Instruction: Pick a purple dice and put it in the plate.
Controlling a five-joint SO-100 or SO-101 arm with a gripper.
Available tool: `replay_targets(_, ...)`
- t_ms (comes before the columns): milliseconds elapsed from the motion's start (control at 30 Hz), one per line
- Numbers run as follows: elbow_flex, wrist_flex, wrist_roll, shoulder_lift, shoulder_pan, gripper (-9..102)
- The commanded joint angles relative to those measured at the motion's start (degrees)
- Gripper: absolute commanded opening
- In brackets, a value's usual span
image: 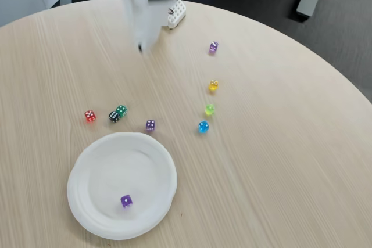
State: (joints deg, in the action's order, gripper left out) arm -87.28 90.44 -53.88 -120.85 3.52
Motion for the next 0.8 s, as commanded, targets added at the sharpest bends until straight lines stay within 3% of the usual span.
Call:
replay_targets(0, -8.4, -0.3, 4.7, -12.7, -0.4, 0)
replay_targets(167, -28.5, -1.2, 13.3, -30.4, -0.5, 0)
replay_targets(367, -49.6, -10.8, 26.6, -46.0, -0.5, 3)
replay_targets(567, -67.0, -19.0, 35.9, -54.1, -0.5, 4)
replay_targets(767, -77.2, -20.1, 41.5, -57.4, -0.5, 7)
